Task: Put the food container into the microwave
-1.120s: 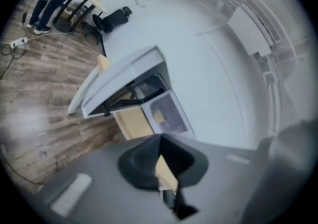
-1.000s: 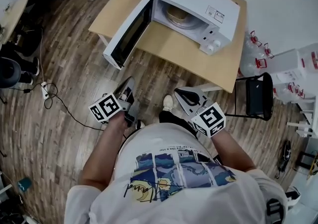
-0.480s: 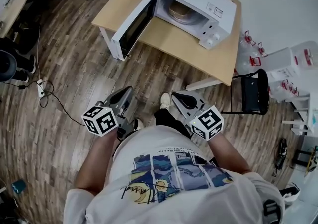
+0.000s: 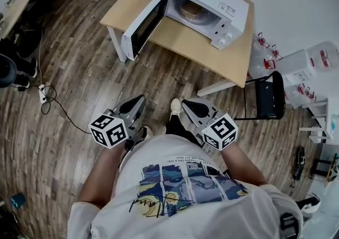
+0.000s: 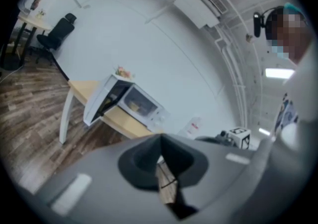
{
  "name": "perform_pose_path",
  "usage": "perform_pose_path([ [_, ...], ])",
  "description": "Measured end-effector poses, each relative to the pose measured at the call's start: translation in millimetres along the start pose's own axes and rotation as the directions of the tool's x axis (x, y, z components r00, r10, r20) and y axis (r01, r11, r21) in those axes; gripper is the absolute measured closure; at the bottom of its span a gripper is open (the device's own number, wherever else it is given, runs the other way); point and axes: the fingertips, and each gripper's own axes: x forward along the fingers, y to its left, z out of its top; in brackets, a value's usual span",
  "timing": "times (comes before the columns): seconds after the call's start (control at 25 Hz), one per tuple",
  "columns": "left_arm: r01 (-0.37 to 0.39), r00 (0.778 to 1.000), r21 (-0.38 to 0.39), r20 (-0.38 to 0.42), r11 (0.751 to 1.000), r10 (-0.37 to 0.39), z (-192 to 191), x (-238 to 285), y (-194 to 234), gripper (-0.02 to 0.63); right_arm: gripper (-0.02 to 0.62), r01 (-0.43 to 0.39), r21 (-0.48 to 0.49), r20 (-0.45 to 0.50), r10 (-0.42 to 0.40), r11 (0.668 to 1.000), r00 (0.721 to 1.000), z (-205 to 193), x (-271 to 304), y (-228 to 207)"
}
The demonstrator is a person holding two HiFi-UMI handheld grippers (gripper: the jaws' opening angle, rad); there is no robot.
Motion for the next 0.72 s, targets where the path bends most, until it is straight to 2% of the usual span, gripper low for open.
perform_pose_path([
  [0.72,-0.012,1.000,-0.026,0.003,1.000,0.012,-4.8,-14.1,2.5,0.598,0.588,-0.025,-0.044,-0.014,0.025,0.999,1.000,1.0,-1.8,15.8],
])
